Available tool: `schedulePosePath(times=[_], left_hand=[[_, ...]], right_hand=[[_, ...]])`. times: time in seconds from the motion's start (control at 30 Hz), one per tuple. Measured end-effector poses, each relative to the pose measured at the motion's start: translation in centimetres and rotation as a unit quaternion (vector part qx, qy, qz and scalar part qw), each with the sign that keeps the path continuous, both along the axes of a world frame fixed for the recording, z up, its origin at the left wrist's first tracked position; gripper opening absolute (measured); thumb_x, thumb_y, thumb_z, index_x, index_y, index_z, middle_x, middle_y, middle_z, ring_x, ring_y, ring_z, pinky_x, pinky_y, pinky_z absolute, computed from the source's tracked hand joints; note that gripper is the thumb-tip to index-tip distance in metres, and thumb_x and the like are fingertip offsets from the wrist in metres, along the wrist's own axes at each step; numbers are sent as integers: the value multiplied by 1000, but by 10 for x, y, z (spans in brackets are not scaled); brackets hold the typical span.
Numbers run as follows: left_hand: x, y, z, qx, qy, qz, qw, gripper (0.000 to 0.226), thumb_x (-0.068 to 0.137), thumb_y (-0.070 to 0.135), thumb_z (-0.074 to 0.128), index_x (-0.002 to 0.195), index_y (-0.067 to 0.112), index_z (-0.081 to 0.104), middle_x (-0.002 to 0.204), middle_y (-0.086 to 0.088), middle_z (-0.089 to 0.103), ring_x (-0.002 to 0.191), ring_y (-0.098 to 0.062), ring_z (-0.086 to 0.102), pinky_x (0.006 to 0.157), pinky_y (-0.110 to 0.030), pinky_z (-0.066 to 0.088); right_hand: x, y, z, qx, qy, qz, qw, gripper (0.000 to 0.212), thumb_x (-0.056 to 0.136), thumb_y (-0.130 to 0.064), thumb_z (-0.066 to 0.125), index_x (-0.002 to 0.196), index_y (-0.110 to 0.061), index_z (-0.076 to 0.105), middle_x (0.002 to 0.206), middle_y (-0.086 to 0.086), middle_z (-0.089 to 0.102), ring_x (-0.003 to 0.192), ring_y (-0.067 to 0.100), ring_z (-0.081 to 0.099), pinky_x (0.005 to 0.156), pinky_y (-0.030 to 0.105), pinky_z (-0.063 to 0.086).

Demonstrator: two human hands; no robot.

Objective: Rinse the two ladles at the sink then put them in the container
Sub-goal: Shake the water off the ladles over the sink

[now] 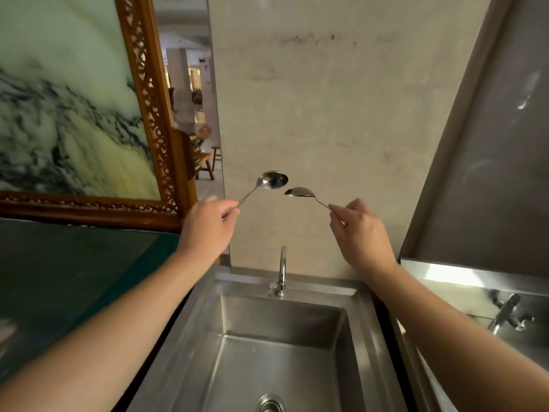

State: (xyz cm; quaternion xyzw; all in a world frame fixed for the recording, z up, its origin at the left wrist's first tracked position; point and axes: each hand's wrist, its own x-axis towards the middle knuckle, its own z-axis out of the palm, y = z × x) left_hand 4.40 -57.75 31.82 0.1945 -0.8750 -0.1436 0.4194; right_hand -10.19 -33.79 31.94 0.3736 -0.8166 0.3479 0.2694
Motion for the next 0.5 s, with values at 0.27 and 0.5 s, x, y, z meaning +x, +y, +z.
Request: schedulePosePath(times=[0.27,0.5], left_hand=[[40,-22,69,-124,24,23,992,16,92,29,66,106,26,75,89,7,68,70,-9,58,48,-17,37],[79,-35,98,-212,7,9,977,14,93,26,63,90,21,76,78,4,62,57,-13,52,42,-16,24]], right_hand=[[40,-7,71,-14,114,-53,992,22,90,-12,65,108,-17,78,80,10,61,84,34,59,56,39,50],[81,-17,93,27,182,-111,977,22,83,-7,68,100,-16,79,76,10,63,73,35,59,51,32,43]])
